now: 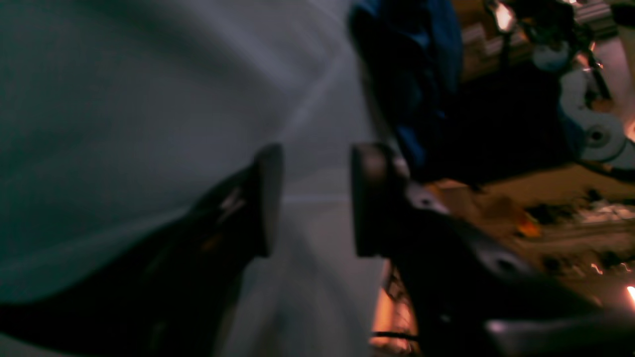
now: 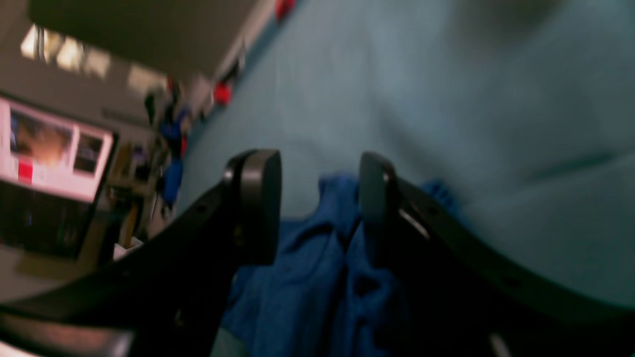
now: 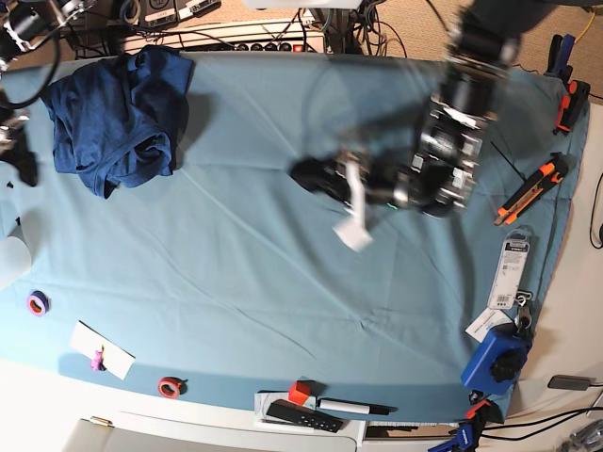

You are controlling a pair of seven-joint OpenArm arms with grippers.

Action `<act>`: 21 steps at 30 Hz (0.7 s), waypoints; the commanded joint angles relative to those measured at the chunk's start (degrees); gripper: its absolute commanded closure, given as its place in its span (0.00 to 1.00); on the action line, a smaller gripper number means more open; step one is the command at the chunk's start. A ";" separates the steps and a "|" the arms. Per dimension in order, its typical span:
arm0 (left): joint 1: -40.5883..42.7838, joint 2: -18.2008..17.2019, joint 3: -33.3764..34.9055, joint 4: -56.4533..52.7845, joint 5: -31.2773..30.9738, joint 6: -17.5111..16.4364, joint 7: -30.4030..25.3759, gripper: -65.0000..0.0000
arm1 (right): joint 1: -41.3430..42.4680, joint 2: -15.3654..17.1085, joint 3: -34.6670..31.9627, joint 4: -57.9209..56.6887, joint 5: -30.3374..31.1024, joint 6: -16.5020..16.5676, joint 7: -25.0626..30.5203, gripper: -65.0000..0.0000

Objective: Layout the t-shirt on the table in an organized manner, then fold the t-shirt properly

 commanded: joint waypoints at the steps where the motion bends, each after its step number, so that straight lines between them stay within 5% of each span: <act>1: -0.70 2.05 0.59 0.94 -1.97 -0.45 -0.07 0.52 | 0.46 1.20 -1.33 0.87 1.78 0.03 0.90 0.60; 9: -1.88 11.41 13.99 0.94 11.61 0.48 -9.01 0.46 | 0.28 -0.70 -6.29 0.87 1.78 0.03 0.90 0.60; 14: -3.23 14.27 21.31 0.94 17.94 3.85 -13.51 0.46 | -0.22 -0.68 -6.16 0.87 1.78 0.03 0.90 0.60; 21: -2.80 14.74 26.08 0.94 18.01 5.29 -15.19 0.46 | -1.77 -0.70 -6.16 0.87 0.85 0.03 0.90 0.60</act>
